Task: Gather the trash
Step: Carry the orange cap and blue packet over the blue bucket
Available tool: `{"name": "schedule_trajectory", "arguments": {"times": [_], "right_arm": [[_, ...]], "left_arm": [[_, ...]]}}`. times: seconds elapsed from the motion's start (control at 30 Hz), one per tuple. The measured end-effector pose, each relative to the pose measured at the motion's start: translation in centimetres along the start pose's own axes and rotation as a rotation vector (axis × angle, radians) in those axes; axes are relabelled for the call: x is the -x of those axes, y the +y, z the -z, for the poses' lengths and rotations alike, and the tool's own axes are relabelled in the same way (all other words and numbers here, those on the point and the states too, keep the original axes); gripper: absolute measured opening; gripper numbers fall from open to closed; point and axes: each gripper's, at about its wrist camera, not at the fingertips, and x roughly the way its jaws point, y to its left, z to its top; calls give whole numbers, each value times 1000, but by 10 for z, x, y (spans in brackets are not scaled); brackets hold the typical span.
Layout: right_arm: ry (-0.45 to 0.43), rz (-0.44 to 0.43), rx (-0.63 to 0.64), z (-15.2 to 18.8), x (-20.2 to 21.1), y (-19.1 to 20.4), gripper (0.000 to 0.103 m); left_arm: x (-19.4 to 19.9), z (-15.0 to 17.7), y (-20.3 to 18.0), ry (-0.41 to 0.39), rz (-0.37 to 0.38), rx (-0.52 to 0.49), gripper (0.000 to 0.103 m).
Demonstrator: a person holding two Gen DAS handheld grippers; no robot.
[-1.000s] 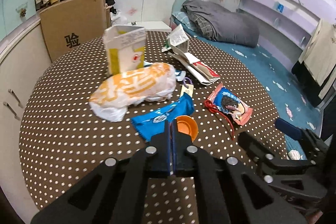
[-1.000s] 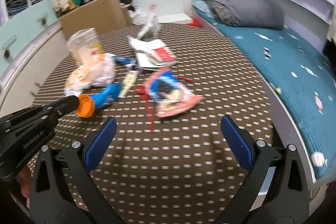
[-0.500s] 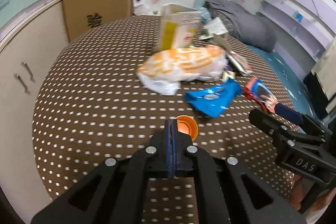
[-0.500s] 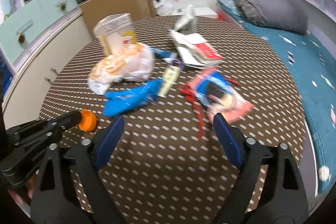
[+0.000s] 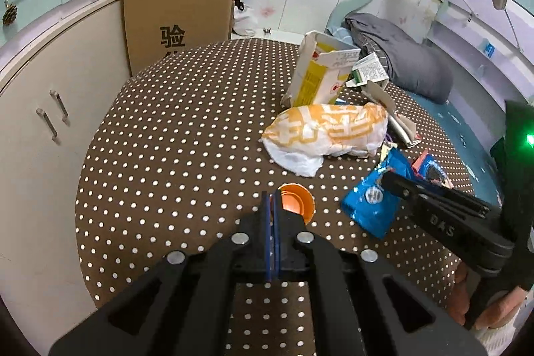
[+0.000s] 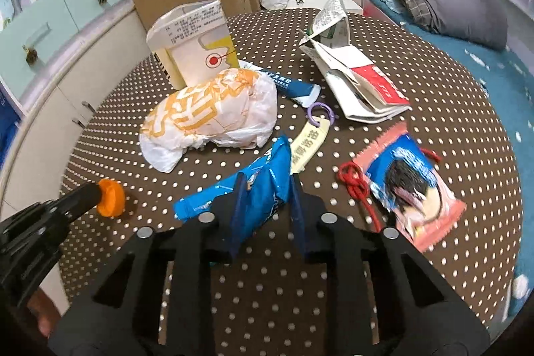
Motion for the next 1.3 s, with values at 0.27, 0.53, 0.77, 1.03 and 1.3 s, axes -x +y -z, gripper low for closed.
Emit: {"name": "schedule_trajectory", "arguments": {"times": [0.27,0.53,0.77,1.03,1.3], "right_arm": [[-46,19,-43,14,38,-26,22],[-86,62,-99,31,72,-65,22],[-113,122,-181,48,100,-106,22],[-145,205,-275,71,135,-153,22],[-161,284,-392,101,165,-204,22]], "left_arm": [[4,-2,-35,-14,37,-64,2],[7,2,-84,-20,108,-150,2],[6,13,-135,-9,185,-242,2],[1,30,-196,16,273,-348,2],[-1,49,-251,41,350,-429,2]]}}
